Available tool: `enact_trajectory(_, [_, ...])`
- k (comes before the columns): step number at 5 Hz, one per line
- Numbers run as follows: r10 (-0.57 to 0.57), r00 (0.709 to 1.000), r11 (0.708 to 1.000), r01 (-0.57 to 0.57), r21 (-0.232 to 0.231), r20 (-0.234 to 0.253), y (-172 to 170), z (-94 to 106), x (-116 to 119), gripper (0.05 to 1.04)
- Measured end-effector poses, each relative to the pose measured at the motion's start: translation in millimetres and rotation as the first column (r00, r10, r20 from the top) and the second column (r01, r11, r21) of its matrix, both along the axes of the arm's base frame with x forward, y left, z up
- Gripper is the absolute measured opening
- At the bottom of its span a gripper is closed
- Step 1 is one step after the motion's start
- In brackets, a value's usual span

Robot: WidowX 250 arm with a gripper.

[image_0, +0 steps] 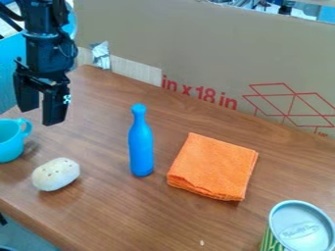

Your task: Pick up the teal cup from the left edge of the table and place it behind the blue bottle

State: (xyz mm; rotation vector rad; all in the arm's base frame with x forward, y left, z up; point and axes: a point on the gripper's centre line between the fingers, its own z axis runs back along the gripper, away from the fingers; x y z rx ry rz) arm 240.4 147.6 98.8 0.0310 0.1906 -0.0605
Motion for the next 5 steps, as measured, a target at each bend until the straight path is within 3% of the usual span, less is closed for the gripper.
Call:
enact_trajectory(2, [0.063,0.996,0.998,-0.063,-0.008,-0.060,3,-11.2,-12,1.007])
enact_trajectory(3, [0.136,0.986,0.991,-0.137,-0.003,-0.092,20,-16.7,-34,1.007])
enact_trajectory(4, [0.155,0.987,0.988,-0.154,0.026,-0.042,33,-12.0,-48,1.007])
enact_trajectory(5, [0.120,0.992,0.992,-0.119,0.040,-0.026,42,-19.5,-57,1.007])
